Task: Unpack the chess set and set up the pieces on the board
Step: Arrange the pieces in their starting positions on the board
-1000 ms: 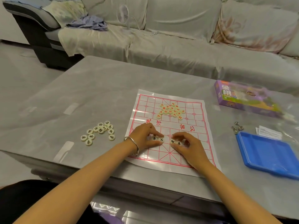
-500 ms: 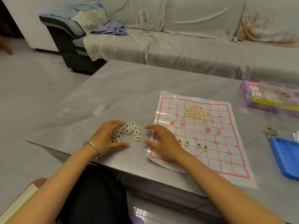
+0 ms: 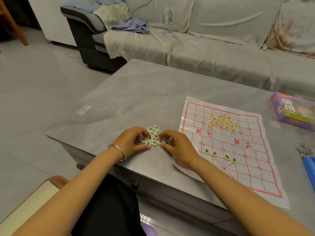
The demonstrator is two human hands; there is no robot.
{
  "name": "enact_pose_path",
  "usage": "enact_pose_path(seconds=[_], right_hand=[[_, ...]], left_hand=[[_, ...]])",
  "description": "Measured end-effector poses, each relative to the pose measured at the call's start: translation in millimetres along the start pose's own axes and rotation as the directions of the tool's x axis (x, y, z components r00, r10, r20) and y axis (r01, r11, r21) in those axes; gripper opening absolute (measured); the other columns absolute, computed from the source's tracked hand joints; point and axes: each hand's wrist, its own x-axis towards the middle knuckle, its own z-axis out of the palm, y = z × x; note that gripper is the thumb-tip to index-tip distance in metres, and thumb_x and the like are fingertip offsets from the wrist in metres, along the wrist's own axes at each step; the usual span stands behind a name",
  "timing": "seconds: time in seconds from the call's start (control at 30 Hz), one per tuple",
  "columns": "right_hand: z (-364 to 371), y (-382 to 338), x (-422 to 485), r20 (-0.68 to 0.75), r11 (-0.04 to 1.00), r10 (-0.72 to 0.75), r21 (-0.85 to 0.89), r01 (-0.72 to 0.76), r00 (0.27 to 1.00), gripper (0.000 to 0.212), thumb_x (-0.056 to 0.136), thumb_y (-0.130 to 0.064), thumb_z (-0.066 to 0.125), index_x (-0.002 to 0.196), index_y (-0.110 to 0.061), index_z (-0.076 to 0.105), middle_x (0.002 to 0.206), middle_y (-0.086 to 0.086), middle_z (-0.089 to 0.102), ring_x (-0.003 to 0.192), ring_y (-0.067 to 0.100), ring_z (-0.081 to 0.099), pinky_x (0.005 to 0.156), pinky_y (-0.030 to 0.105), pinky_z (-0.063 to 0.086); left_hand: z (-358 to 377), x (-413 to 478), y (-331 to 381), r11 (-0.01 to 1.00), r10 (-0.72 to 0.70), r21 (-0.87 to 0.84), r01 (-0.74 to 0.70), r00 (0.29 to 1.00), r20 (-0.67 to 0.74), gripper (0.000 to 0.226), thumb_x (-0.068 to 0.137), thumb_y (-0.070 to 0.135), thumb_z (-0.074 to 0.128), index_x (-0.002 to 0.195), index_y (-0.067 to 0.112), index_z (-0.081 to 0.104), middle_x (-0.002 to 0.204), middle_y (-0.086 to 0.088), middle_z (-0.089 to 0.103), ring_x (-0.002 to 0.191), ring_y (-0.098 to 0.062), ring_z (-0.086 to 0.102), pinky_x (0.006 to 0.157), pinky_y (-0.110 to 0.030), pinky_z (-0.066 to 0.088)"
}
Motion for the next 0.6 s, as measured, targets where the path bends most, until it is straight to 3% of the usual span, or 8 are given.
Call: enact_pose_path(seconds=[0.13, 0.23, 0.37, 0.47, 0.6], right_hand=[[-0.1, 2.5, -0.1, -0.013, 0.999, 0.011, 0.048, -0.010, 1.000, 0.025, 0.083, -0.021, 0.069, 0.107, -0.023, 0.064, 0.103, -0.007, 0.064, 0.088, 0.006, 0.055, 0.076, 0.016, 0.044], [-0.3, 2.2, 0.4, -0.016, 0.998, 0.008, 0.067, -0.007, 1.000, 0.025, 0.082, -0.020, 0.070, 0.106, -0.022, 0.064, 0.100, -0.007, 0.065, 0.088, 0.008, 0.056, 0.079, 0.022, 0.048], [-2.0, 1.2, -0.3, -0.027, 0.996, 0.015, 0.085, -0.012, 1.000, 0.025, 0.082, -0.019, 0.070, 0.106, -0.022, 0.064, 0.100, -0.006, 0.065, 0.087, 0.008, 0.057, 0.078, 0.020, 0.048], [-7.9, 1.4, -3.2, -0.065, 0.992, 0.002, 0.125, 0.006, 0.998, 0.023, 0.083, -0.017, 0.069, 0.105, -0.023, 0.064, 0.099, -0.009, 0.066, 0.086, 0.002, 0.057, 0.075, 0.015, 0.048], [-22.6, 8.9, -16.3, -0.116, 0.988, 0.013, 0.156, 0.006, 0.993, 0.022, 0.083, -0.016, 0.069, 0.102, -0.024, 0.064, 0.097, -0.013, 0.065, 0.086, 0.002, 0.059, 0.073, 0.014, 0.049]], left_hand=[[6.6, 0.9, 1.8, 1.000, 0.027, -0.004, -0.027, 0.999, -0.043, 0.023, 0.069, 0.027, 0.080, 0.081, 0.027, 0.061, 0.076, 0.013, 0.055, 0.061, -0.005, 0.046, 0.059, -0.008, 0.037], [6.2, -0.5, 0.9, 0.999, 0.049, -0.009, -0.049, 0.998, -0.044, 0.021, 0.070, 0.027, 0.079, 0.082, 0.027, 0.063, 0.077, 0.006, 0.060, 0.064, -0.005, 0.047, 0.060, -0.008, 0.038], [4.8, -0.6, 3.6, 0.998, 0.054, 0.027, -0.053, 0.997, -0.047, 0.025, 0.071, 0.027, 0.078, 0.092, 0.018, 0.070, 0.071, 0.014, 0.052, 0.063, -0.004, 0.048, 0.060, -0.010, 0.040], [4.8, -0.1, 4.6, 0.998, 0.055, 0.036, -0.054, 0.998, -0.044, 0.020, 0.072, 0.029, 0.077, 0.090, 0.023, 0.073, 0.072, 0.006, 0.054, 0.062, -0.009, 0.047, 0.061, -0.023, 0.044], [4.5, -2.8, 7.7, 0.997, 0.049, 0.053, -0.048, 0.999, -0.015, 0.023, 0.071, 0.031, 0.077, 0.093, 0.026, 0.072, 0.077, 0.012, 0.052, 0.064, -0.004, 0.046, 0.061, -0.010, 0.038]])
